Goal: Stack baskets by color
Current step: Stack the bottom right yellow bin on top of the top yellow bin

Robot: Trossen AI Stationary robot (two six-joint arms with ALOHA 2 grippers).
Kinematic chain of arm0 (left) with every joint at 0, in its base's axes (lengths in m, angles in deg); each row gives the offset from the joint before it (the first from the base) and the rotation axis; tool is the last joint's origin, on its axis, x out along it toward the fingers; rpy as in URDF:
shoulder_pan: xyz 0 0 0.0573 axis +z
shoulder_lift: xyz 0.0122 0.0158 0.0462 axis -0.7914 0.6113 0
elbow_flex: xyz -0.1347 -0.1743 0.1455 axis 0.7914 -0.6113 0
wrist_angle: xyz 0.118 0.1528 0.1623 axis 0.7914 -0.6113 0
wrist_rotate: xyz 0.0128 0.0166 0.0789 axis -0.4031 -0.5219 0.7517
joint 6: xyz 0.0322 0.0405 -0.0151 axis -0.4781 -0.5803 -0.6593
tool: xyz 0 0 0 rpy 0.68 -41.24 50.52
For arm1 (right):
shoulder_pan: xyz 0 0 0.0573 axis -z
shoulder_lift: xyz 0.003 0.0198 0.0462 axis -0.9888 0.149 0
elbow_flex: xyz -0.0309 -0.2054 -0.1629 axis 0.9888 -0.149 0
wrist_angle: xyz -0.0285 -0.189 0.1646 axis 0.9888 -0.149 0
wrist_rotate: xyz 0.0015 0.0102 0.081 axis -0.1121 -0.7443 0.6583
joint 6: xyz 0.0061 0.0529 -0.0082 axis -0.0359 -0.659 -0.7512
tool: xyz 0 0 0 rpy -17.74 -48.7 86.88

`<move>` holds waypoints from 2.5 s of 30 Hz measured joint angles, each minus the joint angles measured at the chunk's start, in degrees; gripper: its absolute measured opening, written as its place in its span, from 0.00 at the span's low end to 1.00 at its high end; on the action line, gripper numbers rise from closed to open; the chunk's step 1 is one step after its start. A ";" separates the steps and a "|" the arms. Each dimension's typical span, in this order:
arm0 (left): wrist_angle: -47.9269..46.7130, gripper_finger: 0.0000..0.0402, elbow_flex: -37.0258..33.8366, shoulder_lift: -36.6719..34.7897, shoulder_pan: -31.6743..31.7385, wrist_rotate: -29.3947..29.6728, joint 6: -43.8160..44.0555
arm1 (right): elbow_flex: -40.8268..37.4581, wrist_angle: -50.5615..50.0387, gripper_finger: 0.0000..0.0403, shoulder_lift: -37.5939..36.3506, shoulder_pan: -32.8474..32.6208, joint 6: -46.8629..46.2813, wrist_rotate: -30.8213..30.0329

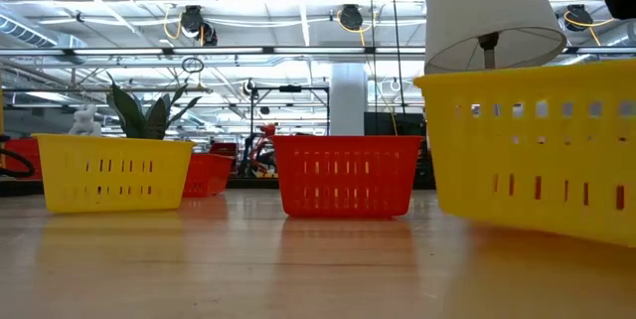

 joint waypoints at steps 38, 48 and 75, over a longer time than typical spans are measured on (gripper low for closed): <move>0.02 0.37 0.04 0.02 0.02 0.00 -0.17 | 0.38 5.81 0.02 -8.26 -2.09 1.88 -9.49; 0.02 0.37 0.04 0.02 0.02 0.00 0.15 | 7.14 3.14 0.02 -8.26 -2.09 3.15 -13.29; 0.49 0.37 0.04 0.00 0.02 -0.01 -6.29 | 23.21 -14.97 0.02 -9.49 23.50 10.46 -33.20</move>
